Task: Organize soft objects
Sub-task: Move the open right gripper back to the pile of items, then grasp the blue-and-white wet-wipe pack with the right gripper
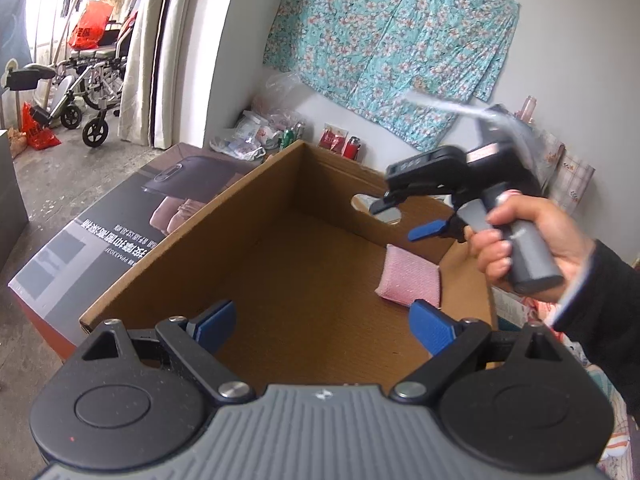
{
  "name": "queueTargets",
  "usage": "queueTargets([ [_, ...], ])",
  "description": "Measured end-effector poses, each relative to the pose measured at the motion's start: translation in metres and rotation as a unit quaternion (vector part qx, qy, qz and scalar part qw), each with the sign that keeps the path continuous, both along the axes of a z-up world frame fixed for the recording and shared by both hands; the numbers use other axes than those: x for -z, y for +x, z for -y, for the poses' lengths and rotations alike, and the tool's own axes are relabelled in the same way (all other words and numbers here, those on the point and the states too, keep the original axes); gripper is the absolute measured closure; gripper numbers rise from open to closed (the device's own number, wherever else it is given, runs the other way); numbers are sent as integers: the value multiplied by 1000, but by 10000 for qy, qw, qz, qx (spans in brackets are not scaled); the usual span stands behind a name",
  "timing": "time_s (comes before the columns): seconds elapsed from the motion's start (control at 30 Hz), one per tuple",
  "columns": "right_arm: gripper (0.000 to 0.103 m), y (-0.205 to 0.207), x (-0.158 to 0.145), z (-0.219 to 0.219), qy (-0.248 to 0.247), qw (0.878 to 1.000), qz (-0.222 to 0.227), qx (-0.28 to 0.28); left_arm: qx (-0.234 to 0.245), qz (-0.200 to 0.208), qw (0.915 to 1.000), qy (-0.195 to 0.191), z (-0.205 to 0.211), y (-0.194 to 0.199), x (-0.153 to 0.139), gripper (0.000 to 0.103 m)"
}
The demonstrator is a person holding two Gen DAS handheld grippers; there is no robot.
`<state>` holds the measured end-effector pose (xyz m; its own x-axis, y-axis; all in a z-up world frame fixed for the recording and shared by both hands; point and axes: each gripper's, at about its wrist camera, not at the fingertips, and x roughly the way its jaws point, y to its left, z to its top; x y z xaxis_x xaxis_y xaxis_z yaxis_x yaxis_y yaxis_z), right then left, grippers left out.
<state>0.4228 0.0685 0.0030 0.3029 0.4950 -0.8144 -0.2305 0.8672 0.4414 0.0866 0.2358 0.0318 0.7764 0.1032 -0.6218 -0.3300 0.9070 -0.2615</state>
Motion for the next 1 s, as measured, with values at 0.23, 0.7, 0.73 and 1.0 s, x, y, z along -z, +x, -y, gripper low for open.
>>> queueTargets([
  [0.23,35,-69,-60,101,727,9965,408,85,232,81,9997,64,23,-4,-9,8],
  [0.7,32,-192,-103,346,252,9848,945,1434,1607,394,9859,259,148,7,-27,8],
  [0.73,32,-198,-103,355,252,9844,955,1459,1689,417,9843,297,159,9,-28,8],
  [1.0,32,-205,-99,385,264,9825,1261,1345,2032,212,9778,477,222,51,-29,9],
])
